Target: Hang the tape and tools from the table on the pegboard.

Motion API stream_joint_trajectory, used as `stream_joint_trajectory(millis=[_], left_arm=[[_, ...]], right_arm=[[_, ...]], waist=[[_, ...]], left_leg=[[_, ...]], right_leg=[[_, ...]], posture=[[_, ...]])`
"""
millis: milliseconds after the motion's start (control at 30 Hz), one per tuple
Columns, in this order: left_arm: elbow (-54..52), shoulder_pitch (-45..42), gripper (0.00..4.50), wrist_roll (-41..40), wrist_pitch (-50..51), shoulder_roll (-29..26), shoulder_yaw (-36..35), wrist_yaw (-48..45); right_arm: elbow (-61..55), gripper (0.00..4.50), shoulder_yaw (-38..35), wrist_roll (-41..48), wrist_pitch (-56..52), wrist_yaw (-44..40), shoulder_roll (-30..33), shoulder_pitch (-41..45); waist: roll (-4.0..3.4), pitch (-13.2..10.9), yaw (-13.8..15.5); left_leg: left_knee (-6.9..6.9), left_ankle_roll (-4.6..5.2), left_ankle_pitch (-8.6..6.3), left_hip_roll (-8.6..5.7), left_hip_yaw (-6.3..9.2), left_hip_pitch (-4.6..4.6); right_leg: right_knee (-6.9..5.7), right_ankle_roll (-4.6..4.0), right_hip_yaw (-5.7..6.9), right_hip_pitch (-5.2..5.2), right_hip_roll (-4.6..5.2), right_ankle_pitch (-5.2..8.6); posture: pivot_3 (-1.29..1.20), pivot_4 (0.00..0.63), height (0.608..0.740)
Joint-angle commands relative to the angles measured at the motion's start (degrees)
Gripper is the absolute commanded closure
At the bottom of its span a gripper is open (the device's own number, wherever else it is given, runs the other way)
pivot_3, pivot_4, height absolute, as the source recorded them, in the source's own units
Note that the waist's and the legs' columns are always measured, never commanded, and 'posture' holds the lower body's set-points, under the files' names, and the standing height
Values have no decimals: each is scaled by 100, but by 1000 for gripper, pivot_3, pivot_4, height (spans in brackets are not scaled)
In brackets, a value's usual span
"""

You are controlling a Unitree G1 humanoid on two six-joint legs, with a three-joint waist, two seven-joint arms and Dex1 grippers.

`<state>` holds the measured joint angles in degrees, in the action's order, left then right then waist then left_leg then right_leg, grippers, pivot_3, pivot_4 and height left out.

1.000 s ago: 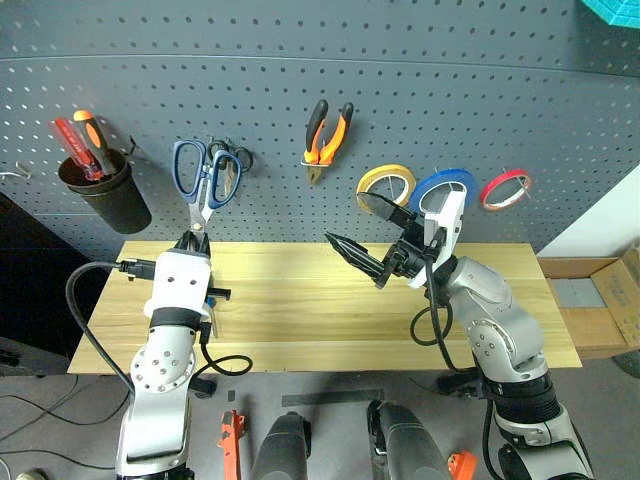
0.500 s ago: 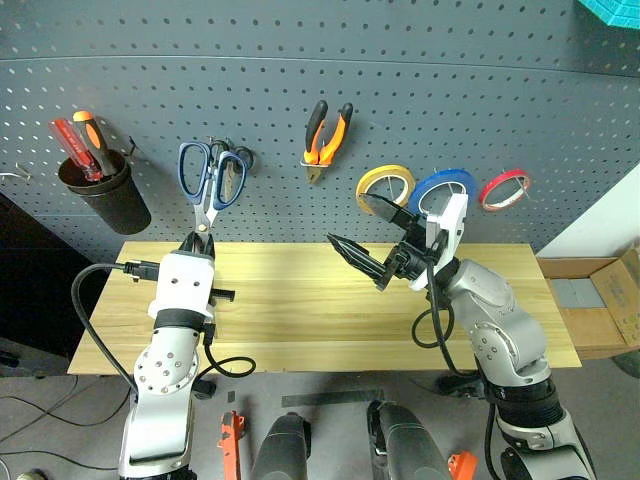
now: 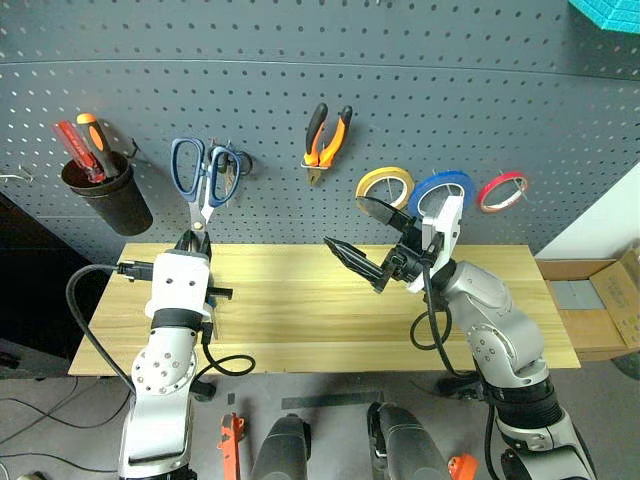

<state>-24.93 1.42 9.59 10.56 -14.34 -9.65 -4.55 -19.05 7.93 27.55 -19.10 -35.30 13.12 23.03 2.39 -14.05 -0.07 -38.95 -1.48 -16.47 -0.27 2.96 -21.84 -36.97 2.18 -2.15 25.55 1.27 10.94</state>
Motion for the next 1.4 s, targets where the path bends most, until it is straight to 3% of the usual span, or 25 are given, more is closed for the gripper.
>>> stream_joint_trajectory(millis=[33, 500, 833, 1100, 1267, 1400], left_arm=[[132, -229, 4058, -75, -26, -114, 35, -115], [829, -961, 4058, -231, 205, -185, 28, -170], [799, -341, 724, -232, 425, 12, 43, -36], [966, 530, 724, -533, 1359, 369, -460, 234], [1451, 89, 724, -773, 1821, 98, -711, 65], [2447, -824, 724, -1050, 1954, -335, -940, -96]], right_arm=[[-309, 0, -68, 6, 24, 46, 32, -17], [-502, 0, -80, 47, -88, 176, 112, -122], [-634, 0, 59, 68, -176, 81, 191, -237], [-91, 0, 1312, -489, -436, -453, 293, -134], [191, 0, 1571, -452, -687, -453, -207, 265], [554, 0, 1677, -579, -861, -576, -482, 651]], waist=[[0, 0, -3], [0, 0, -10], [-2, -2, -45], [-20, -108, -176], [-36, -311, -173], [-39, -475, -163]], left_leg=[[0, 0, 0, 0, -1, 7], [-1, 1, 1, 2, 0, 9], [-1, 2, 0, 6, 4, 10], [1, 6, 1, 13, 11, 22], [0, 18, 9, 12, 6, 45], [2, 18, 9, 7, 11, 37]], right_leg=[[0, 0, 1, -6, 0, 0], [0, 0, 1, -9, -5, 0], [1, 0, -2, -9, -4, 0], [0, 18, -3, -16, -8, 24], [-6, 20, -2, -32, -16, 31], [-10, 12, 12, -25, -23, 35]], posture=[[48, 191, 740], [30, 197, 740], [10, 237, 740], [-1, 325, 740], [1, 365, 740], [11, 406, 740]])
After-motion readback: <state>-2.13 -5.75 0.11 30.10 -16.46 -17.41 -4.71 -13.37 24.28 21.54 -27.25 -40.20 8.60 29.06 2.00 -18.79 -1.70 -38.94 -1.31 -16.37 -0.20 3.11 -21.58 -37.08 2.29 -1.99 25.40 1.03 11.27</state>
